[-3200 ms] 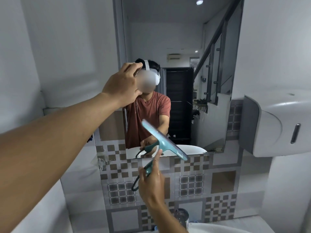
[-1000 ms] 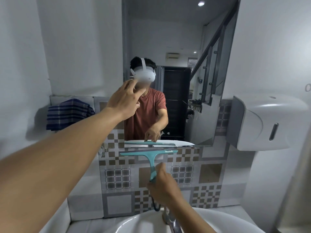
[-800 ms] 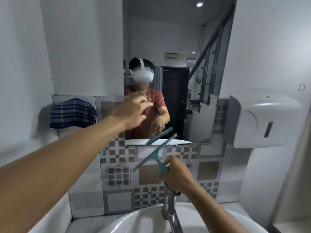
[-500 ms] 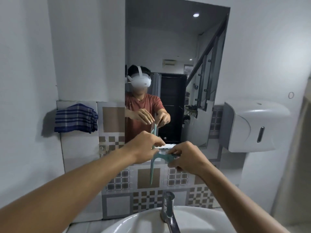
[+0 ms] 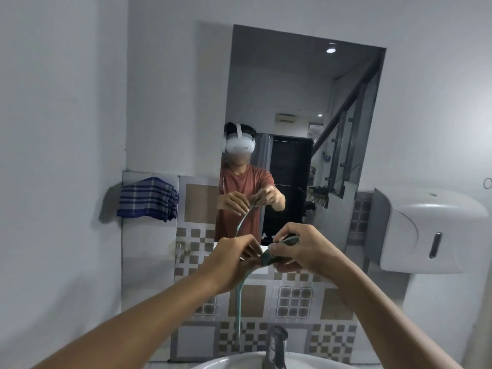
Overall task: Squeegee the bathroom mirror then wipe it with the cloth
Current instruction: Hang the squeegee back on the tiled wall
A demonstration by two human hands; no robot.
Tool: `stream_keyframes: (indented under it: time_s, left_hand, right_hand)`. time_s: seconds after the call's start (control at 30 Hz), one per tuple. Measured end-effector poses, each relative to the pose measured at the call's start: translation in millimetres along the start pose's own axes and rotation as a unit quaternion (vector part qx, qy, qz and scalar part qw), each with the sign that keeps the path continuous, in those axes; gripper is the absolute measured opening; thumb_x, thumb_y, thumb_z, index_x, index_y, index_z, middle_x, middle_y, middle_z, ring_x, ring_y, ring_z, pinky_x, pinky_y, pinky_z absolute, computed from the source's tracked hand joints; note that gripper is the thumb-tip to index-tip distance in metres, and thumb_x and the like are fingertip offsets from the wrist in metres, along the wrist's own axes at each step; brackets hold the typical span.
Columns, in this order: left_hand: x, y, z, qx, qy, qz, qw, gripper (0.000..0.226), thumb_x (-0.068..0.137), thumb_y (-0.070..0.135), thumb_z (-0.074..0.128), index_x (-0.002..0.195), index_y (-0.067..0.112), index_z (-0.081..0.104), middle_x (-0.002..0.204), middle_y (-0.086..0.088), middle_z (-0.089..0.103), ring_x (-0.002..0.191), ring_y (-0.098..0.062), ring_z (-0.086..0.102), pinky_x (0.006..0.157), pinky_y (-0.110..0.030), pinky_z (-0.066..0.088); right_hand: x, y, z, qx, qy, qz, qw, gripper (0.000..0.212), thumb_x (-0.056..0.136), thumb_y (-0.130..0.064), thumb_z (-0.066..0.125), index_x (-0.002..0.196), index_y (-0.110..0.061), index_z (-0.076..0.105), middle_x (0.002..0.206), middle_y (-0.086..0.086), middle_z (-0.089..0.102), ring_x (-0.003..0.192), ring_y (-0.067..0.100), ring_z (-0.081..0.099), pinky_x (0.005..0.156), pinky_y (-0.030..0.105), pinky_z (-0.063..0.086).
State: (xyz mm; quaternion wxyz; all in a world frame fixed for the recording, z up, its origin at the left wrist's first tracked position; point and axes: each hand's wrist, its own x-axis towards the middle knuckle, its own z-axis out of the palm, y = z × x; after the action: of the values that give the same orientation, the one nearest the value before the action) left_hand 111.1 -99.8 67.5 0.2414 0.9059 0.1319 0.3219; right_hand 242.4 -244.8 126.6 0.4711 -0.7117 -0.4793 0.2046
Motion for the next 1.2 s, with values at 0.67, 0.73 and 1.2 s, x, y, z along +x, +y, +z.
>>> stream_keyframes:
  time_s: [0.67, 0.73, 1.2]
  left_hand:
    - [-67.0, -92.8, -50.5, -0.110, 0.125, -0.183, 0.969, 0.014, 0.091, 0.017, 0.071, 0.103, 0.020, 0.077, 0.097, 0.010, 0.078, 0.090, -0.011, 0.074, 0.083, -0.036, 0.062]
    - [-72.2, -105.7, -47.2, -0.121, 0.135, -0.194, 0.964, 0.016, 0.090, 0.015, 0.072, 0.102, 0.024, 0.076, 0.097, 0.012, 0.077, 0.092, -0.011, 0.073, 0.084, -0.036, 0.062]
    - [-46.0, -154.8, -56.2, -0.036, 0.130, -0.173, 0.976, 0.064, 0.089, 0.001, 0.071, 0.138, 0.037, 0.052, 0.111, 0.009, 0.065, 0.100, -0.018, 0.068, 0.089, -0.034, 0.061]
  right_hand:
    - [72.3, 14.9, 143.1, 0.031, -0.053, -0.118, 0.991, 0.022, 0.099, -0.010, 0.060, 0.118, -0.019, 0.060, 0.094, 0.005, 0.077, 0.090, 0.016, 0.074, 0.085, 0.041, 0.061]
    - [77.7, 22.3, 158.4, 0.027, -0.064, -0.100, 0.993, 0.025, 0.098, -0.011, 0.060, 0.121, -0.019, 0.059, 0.096, 0.006, 0.075, 0.091, 0.016, 0.074, 0.086, 0.040, 0.061]
    - [130.0, 45.8, 201.1, -0.013, -0.051, -0.111, 0.992, 0.067, 0.094, 0.001, 0.063, 0.145, -0.038, 0.043, 0.097, -0.006, 0.069, 0.088, 0.005, 0.069, 0.072, 0.015, 0.057]
